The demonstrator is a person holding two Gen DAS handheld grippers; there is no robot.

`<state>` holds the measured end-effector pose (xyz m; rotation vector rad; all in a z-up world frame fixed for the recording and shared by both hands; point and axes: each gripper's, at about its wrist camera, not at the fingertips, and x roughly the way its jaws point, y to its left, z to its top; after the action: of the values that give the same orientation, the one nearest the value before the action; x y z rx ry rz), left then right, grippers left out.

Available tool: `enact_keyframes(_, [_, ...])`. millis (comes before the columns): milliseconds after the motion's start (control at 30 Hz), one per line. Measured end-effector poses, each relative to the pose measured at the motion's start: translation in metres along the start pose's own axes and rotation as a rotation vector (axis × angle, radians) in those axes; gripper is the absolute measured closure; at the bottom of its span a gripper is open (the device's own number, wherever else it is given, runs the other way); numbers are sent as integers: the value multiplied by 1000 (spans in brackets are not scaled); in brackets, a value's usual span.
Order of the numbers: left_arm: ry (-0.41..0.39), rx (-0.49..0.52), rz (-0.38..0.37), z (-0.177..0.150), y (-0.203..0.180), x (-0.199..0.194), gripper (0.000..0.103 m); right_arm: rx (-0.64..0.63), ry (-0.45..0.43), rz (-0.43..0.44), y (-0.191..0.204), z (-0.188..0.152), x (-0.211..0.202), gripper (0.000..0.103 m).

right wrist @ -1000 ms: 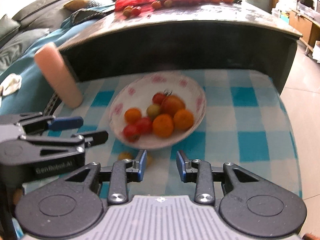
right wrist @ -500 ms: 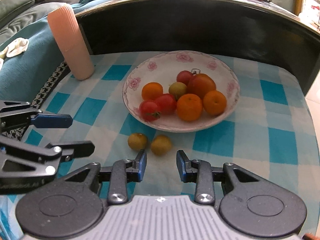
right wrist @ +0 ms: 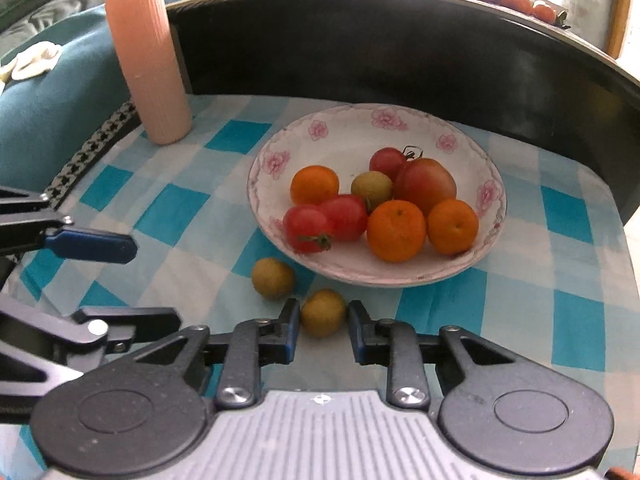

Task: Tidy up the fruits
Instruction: 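Grasp a small brown fruit with the left tool while the right tool grasps the other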

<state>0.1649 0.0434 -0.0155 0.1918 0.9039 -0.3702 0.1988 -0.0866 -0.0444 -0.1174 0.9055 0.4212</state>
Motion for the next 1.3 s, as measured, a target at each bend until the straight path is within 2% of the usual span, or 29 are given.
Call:
enact_keyframes(367, [-11, 29, -22, 14, -24, 31, 41, 89, 24, -27, -27, -12, -23, 62])
enact_keyframes(500, [1, 32, -10, 15, -32, 42, 51, 114, 34, -32, -39, -17, -25, 62])
enact_keyframes(600, [4, 28, 3, 16, -34, 46, 53, 122, 31, -32, -45, -19, -29, 62])
enact_keyframes(833, [18, 23, 15, 17, -33, 46, 71, 122, 47, -42, -49, -22, -28, 62])
enact_keyframes(900, [12, 23, 11, 17, -33, 45, 73, 119, 55, -44, -49, -23, -27, 62])
enact_keyframes(1300, [31, 62, 0, 8, -41, 29, 73, 97, 66, -30, -47, -24, -30, 62])
